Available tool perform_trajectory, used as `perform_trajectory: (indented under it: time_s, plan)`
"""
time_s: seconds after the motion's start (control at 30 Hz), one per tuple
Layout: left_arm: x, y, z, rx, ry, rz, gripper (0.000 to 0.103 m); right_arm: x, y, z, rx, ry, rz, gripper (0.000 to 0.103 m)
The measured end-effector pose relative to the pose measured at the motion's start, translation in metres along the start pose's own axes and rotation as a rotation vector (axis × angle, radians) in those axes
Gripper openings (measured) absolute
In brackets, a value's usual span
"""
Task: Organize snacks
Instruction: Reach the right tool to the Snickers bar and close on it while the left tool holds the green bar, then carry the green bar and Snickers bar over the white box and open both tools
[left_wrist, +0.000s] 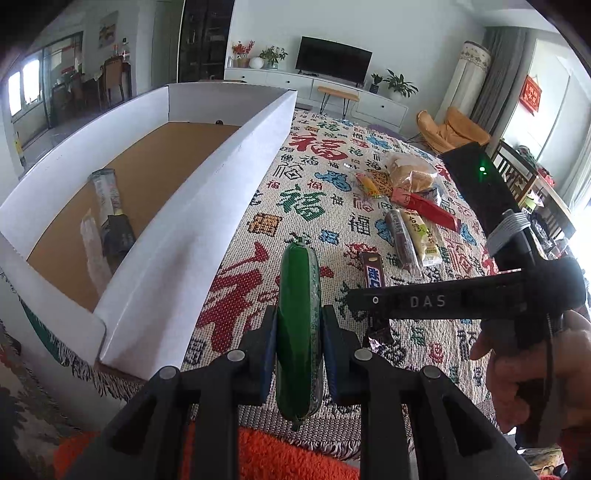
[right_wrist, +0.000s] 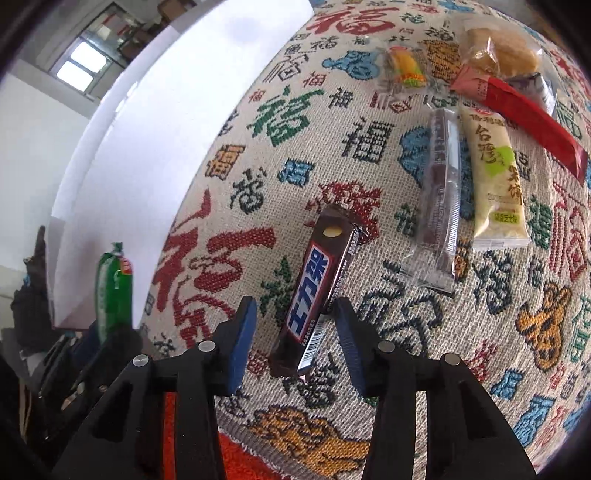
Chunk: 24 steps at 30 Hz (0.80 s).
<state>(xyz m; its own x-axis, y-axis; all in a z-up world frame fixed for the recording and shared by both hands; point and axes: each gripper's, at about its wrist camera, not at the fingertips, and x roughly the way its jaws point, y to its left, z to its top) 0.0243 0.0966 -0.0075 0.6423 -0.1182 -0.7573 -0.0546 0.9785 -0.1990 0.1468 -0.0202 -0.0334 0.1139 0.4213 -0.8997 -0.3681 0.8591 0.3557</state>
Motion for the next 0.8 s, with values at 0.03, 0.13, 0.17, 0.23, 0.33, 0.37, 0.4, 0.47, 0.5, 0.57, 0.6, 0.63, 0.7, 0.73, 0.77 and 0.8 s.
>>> perform_trajectory:
  time_s: [0.03,0.13,0.17,0.23,0.33,0.37,0.4,0.47,0.5,0.57,0.6,0.63,0.7,0.73,0.77,0.8]
  plan:
    - [-0.002,0.0,-0.001,-0.003,-0.001,-0.005,0.022,0.001,0.005,0.0,-0.035,-0.003,-0.039,0.043]
    - [-0.007,0.001,0.0,-0.012,-0.008,-0.024,0.022,-0.001,0.003,-0.003,-0.067,-0.011,-0.047,0.019]
    - [-0.009,0.002,0.0,-0.019,-0.012,-0.034,0.022,-0.005,0.0,-0.005,-0.062,-0.013,-0.043,0.019]
    - [-0.014,0.001,0.002,-0.027,-0.02,-0.051,0.022,-0.018,-0.008,-0.008,-0.042,-0.032,-0.017,0.019]
    - [-0.021,-0.001,0.006,-0.039,-0.033,-0.082,0.022,-0.039,-0.019,-0.009,-0.017,-0.053,0.04,0.019]
    - [-0.024,-0.002,0.007,-0.04,-0.036,-0.091,0.022,-0.046,-0.021,-0.008,-0.007,-0.056,0.063,0.019]
    - [-0.027,-0.003,0.009,-0.041,-0.04,-0.096,0.022,-0.052,-0.023,-0.007,-0.001,-0.057,0.079,0.019]
    - [-0.033,-0.003,0.012,-0.04,-0.05,-0.098,0.022,-0.061,-0.022,-0.002,0.005,-0.065,0.101,0.019]
    - [-0.034,-0.002,0.013,-0.04,-0.053,-0.095,0.022,-0.064,-0.021,0.0,-0.003,-0.071,0.094,0.019]
    - [-0.037,0.0,0.013,-0.046,-0.056,-0.089,0.022,-0.061,-0.012,0.004,-0.072,-0.065,0.026,0.019]
    - [-0.037,0.001,0.012,-0.05,-0.055,-0.088,0.022,-0.053,-0.008,0.003,-0.112,-0.042,-0.01,0.019]
    - [-0.038,0.001,0.011,-0.053,-0.054,-0.087,0.022,-0.042,-0.005,0.001,-0.132,-0.013,-0.03,0.019]
    - [-0.039,0.002,0.009,-0.051,-0.052,-0.081,0.022,-0.018,-0.008,-0.003,-0.157,0.046,-0.066,0.019]
    - [-0.039,0.002,0.008,-0.05,-0.052,-0.078,0.022,-0.009,-0.008,-0.005,-0.171,0.06,-0.084,0.022]
    - [-0.041,0.003,0.006,-0.05,-0.051,-0.076,0.022,-0.006,-0.008,-0.007,-0.189,0.057,-0.097,0.022]
    - [-0.041,0.004,0.006,-0.052,-0.051,-0.075,0.022,-0.007,-0.004,-0.007,-0.211,0.036,-0.116,0.026]
